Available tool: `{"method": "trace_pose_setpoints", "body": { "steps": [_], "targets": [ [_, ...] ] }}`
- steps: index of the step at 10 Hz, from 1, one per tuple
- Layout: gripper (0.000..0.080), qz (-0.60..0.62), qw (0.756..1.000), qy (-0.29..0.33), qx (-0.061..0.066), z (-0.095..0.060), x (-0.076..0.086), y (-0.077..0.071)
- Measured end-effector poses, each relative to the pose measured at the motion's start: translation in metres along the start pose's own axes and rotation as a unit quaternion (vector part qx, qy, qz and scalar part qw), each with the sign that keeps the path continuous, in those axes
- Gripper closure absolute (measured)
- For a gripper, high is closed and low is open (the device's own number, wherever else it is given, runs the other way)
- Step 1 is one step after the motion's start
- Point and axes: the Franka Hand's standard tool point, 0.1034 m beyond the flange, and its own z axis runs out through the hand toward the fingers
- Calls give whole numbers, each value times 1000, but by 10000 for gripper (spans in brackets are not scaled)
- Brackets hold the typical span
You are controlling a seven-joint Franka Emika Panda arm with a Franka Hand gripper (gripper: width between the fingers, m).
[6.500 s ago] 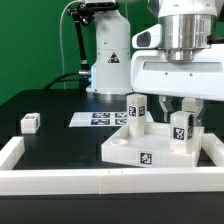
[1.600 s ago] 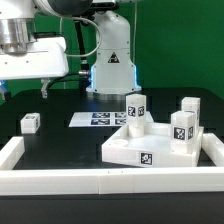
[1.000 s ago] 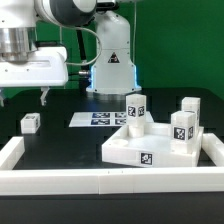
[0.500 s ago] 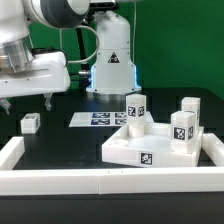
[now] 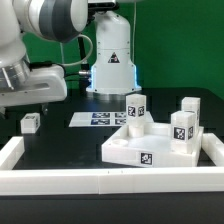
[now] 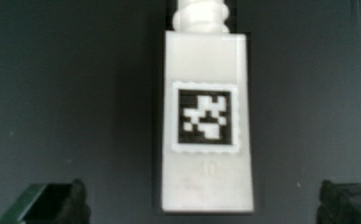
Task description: Assemble square table
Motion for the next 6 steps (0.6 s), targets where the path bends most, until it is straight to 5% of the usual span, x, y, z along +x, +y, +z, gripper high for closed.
{"method": "trace_pose_setpoints", "body": {
  "steps": [6],
  "targets": [
    [150,-3,1000,-29,3,8,0,0]
  ]
}}
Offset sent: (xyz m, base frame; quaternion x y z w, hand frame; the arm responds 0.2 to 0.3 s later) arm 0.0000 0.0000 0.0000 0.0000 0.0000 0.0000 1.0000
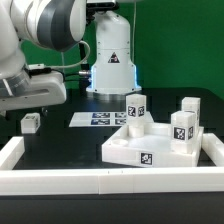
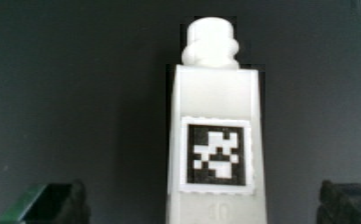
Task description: Assemble square table
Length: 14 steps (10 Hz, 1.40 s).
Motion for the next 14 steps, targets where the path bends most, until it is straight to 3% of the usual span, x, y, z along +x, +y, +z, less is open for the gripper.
{"method": "trace_pose_setpoints", "body": {
  "steps": [1,2,4,6,7,11,13,14],
  "targets": [
    [150,5,1000,0,-2,1,0,0],
    [150,30,999,-2,-13,7,-2,1],
    [150,42,999,-9,-17,15,-3,-8],
    [150,39,999,-22,-15,19,-3,-12],
    [150,39,997,-62,-3,22,-7,-15],
    [150,36,997,-65,-11,26,2,-10],
    [417,34,997,-65,-10,29,0,-8],
    [417,33,997,-65,-10,29,0,-8]
  ]
}}
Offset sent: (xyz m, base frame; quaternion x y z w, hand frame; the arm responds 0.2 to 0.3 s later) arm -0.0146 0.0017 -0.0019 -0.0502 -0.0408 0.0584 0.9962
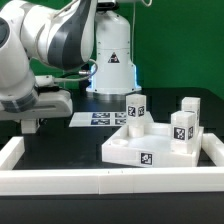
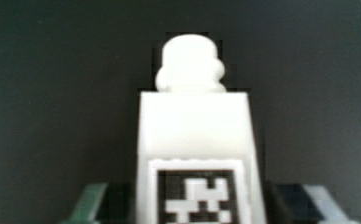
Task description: Assemble square table
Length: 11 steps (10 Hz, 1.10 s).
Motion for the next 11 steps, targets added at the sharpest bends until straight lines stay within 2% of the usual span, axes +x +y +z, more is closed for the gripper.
{"method": "trace_pose_setpoints", "body": {
  "steps": [1,6,7,9,11],
  "targets": [
    [514,-1,1000,0,0,0,0,0],
    [514,-3,1000,0,0,-2,0,-3],
    [512,-8,1000,6,-1,-14,-1,-10],
    [512,-11,1000,0,11,-41,-9,-23],
    [512,-4,999,25,27,-75,-13,-38]
  ]
}}
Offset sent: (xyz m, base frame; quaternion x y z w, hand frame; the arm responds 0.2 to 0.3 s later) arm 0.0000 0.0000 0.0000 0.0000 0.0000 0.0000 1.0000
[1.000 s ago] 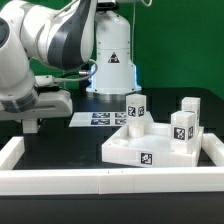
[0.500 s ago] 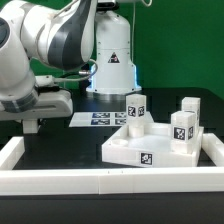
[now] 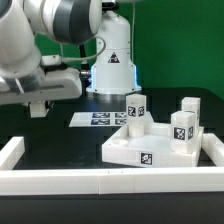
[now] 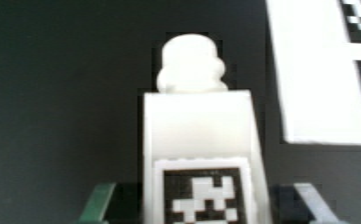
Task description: Assemble square table
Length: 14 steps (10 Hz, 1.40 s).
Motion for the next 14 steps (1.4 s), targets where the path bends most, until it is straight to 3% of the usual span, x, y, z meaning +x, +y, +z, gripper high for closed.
{"method": "trace_pose_setpoints", "body": {
  "steps": [2,4,5,6,7,8,10,11,12,14],
  "targets": [
    [512,12,1000,20,-6,-13,3,-7],
    [512,6,997,77,-13,-13,9,-4],
    [512,12,992,123,-11,-12,15,-4],
    [512,26,988,154,1,-1,16,-8],
    [512,28,986,167,6,-6,17,-16],
    [512,33,979,201,12,-21,24,-26],
    [511,40,964,262,13,-44,37,-39],
    [511,41,958,284,9,-55,40,-45],
    [511,40,941,336,-6,-69,48,-47],
    [511,47,915,399,-35,-59,41,-33]
  ]
}}
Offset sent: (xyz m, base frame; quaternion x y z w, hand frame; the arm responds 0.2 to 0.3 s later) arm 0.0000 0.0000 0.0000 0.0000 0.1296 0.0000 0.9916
